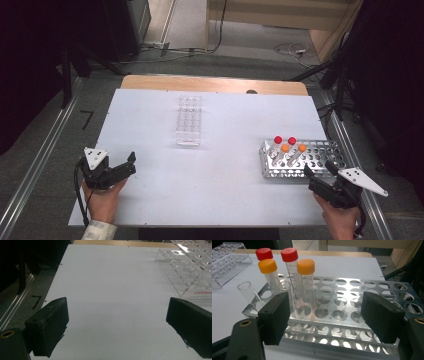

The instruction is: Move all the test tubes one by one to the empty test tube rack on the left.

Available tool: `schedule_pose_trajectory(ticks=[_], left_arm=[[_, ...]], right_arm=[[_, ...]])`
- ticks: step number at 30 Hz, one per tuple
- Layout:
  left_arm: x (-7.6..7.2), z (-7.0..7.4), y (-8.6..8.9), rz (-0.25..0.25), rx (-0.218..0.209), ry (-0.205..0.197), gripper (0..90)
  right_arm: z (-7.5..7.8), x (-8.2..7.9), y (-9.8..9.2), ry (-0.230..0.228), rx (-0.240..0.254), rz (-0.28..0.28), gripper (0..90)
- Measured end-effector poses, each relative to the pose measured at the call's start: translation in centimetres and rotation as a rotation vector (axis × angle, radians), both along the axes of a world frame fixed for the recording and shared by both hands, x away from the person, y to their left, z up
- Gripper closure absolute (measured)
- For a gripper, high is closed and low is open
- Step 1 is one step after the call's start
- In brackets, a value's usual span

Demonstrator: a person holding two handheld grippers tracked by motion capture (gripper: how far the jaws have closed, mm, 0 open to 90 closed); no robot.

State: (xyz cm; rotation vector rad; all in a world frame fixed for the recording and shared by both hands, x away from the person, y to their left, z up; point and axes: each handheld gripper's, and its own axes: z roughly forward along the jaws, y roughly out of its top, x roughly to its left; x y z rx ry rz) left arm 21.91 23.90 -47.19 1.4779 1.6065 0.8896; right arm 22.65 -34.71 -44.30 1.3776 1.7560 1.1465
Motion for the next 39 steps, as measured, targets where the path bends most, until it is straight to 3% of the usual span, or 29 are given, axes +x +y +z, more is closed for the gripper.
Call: schedule_pose_trajectory(ticks=[14,23,29,39], left_arm=[[0.0,-0.2,-0.1,0.004,0.01,0.001,5.0],[0.2,-0.3,-0.3,0.002,0.014,0.011,5.1],[0.2,-0.4,-0.3,0.005,0.015,0.011,5.1],[0.1,-0.3,-0.4,0.015,0.018,0.003,5.2]], right_arm=[[0.1,-0.1,0.5,0.003,0.007,0.035,24.2],[-0.3,0.5,1.8,0.016,0.009,0.093,32.4],[-0.9,1.1,2.8,0.028,0.019,0.105,43.6],[-1.6,1.4,4.1,0.012,-0.004,0.1,60.0]])
